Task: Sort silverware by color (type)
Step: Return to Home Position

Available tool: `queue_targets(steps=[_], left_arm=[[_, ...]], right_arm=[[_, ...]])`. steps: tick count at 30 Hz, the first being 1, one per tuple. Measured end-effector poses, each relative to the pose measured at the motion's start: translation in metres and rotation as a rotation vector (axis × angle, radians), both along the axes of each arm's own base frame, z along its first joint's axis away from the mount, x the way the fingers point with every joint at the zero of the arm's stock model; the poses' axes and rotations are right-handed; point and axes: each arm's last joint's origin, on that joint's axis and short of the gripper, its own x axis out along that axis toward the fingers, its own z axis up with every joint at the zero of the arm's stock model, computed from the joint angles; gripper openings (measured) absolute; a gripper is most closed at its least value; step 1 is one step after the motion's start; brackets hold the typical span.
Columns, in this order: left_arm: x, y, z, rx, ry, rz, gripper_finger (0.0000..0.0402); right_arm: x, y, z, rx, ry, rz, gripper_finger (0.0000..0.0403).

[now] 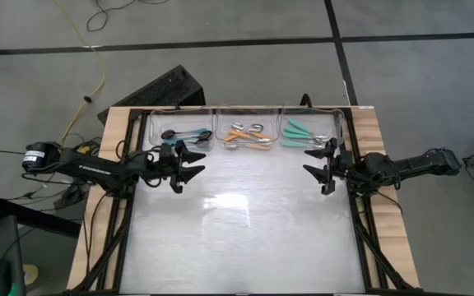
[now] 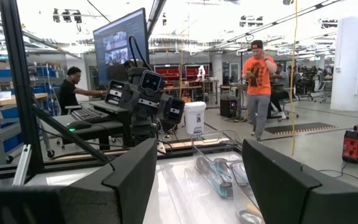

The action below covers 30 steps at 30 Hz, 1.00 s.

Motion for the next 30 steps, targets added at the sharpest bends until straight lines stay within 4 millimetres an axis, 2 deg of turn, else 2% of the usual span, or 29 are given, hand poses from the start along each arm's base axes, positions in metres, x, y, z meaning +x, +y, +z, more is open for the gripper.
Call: queue_targets(steps=[7,15,22,30], left_arm=[[-0.002,0.000,0.004,0.006,-0.041,-0.006,0.0218],[-0.025,-0.003,0.029,0.066,-0.157,-0.053,0.0218],[-0.044,0.000,0.027,0.035,-0.025,0.056,0.0218],[-0.048,-0.001,0.026,0.051,0.005,0.059,0.0218]], right_arm=[[-0.001,0.000,0.004,-0.005,-0.044,-0.003,0.0265],[-0.011,-0.002,0.016,-0.048,-0.160,-0.042,0.0265],[-0.025,-0.007,0.018,-0.059,-0.181,-0.134,0.0265],[-0.037,-0.009,0.010,-0.057,-0.119,-0.159,0.0265]])
